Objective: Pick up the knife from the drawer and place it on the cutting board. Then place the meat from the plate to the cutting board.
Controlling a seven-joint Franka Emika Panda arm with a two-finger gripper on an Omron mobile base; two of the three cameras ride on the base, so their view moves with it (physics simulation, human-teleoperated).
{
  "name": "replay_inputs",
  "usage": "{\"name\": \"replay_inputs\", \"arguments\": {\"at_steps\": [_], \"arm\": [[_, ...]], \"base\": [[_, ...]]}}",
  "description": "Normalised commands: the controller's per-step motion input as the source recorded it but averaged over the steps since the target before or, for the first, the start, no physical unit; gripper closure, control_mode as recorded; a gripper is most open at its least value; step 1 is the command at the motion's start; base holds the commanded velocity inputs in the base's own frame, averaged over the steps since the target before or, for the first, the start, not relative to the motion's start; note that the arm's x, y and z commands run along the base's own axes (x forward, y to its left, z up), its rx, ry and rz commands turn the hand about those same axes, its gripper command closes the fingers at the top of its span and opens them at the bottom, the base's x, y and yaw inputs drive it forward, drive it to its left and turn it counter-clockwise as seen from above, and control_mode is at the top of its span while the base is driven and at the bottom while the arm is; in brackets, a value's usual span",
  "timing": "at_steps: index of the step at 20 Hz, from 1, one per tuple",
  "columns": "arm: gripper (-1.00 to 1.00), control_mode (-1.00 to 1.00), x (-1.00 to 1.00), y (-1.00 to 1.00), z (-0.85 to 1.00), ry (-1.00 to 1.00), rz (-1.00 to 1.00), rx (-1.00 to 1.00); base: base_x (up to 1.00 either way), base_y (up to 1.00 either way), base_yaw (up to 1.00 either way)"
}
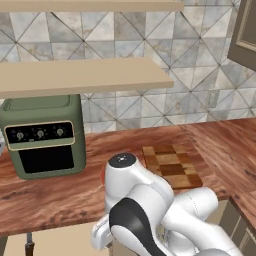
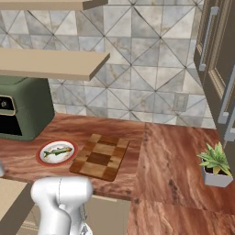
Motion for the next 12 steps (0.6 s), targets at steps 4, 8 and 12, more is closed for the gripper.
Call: {"name": "replay_inputs", "arguments": {"at_steps": [4, 8, 12], "arm": [[-1.0, -1.0, 0.0, 0.33, -0.2, 0.09, -0.05, 0.0], [-1.0, -1.0, 0.0, 0.37, -0.26, 0.07, -0.07, 0.01], [-1.0, -1.0, 0.0, 0.32, -0.37, 0.03, -0.1, 0.0]], "base": [[0.0, 0.0, 0.0], [0.0, 0.0, 0.0], [0.0, 0.0, 0.0]]}}
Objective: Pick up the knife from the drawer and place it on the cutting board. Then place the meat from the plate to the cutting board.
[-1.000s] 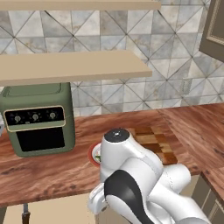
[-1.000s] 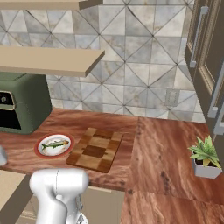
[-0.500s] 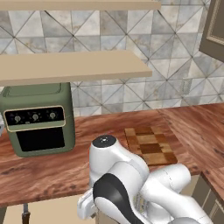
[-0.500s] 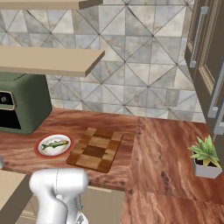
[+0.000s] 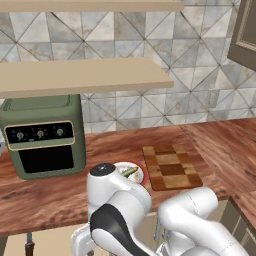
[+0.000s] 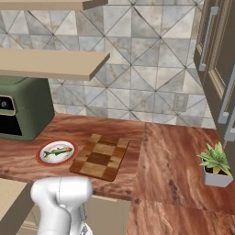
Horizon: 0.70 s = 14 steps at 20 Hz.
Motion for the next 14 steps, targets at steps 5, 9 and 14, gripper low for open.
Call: {"name": "replay_inputs", "arguments": {"at_steps": [5, 9, 14], "arm": [[-1.0, -1.0, 0.05, 0.08, -0.27, 0.0, -0.12, 0.0], [-1.0, -1.0, 0.22, 0.0, -0.21, 0.04, -0.1, 0.03], [-1.0, -1.0, 0.14, 0.12, -0.3, 0.03, -0.12, 0.01]], "base": [[0.0, 0.0, 0.0], [0.0, 0.0, 0.0], [0.0, 0.0, 0.0]]}}
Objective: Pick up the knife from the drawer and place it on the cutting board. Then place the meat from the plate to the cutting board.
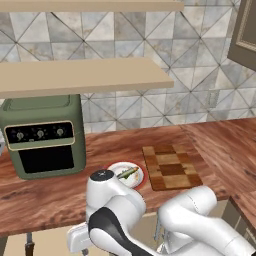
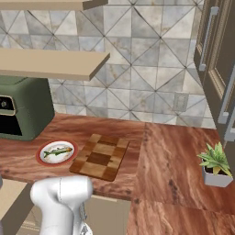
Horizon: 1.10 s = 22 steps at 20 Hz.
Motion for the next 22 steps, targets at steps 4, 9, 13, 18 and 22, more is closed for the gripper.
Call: {"name": "replay_inputs", "arguments": {"at_steps": [4, 9, 13, 18, 22], "arm": [[-1.0, -1.0, 0.06, 0.22, -0.32, 0.03, -0.12, 0.0], [-1.0, -1.0, 0.07, 0.15, -0.29, 0.04, -0.07, 0.0], [-1.0, -1.0, 0.07, 0.19, -0.36, 0.06, -0.04, 0.0], [-1.0, -1.0, 0.01, 0.33, -0.42, 0.04, 0.0, 0.0], [-1.0, -1.0, 0.0, 0.34, -0.38, 0.04, 0.0, 0.0]], "base": [[0.0, 0.0, 0.0], [0.0, 0.0, 0.0], [0.0, 0.0, 0.0], [0.0, 0.0, 0.0], [0.0, 0.0, 0.0]]}}
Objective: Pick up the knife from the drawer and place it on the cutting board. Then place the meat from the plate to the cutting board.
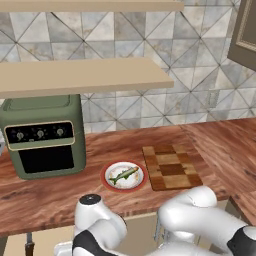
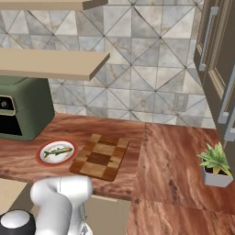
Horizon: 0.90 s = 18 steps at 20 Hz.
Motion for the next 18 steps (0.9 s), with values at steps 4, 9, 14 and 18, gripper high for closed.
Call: {"name": "replay_inputs", "arguments": {"at_steps": [4, 9, 14, 18], "arm": [[-1.0, -1.0, 0.0, 0.32, -0.33, 0.06, 0.0, 0.0], [-1.0, -1.0, 0.0, 0.29, -0.24, 0.1, 0.0, 0.0], [-1.0, -1.0, -0.16, 0.17, -0.05, 0.13, 0.0, 0.0], [-1.0, -1.0, -0.35, 0.13, -0.1, 0.14, 0.0, 0.0]], "base": [[0.0, 0.0, 0.0], [0.0, 0.0, 0.0], [0.0, 0.0, 0.0], [0.0, 0.0, 0.0]]}}
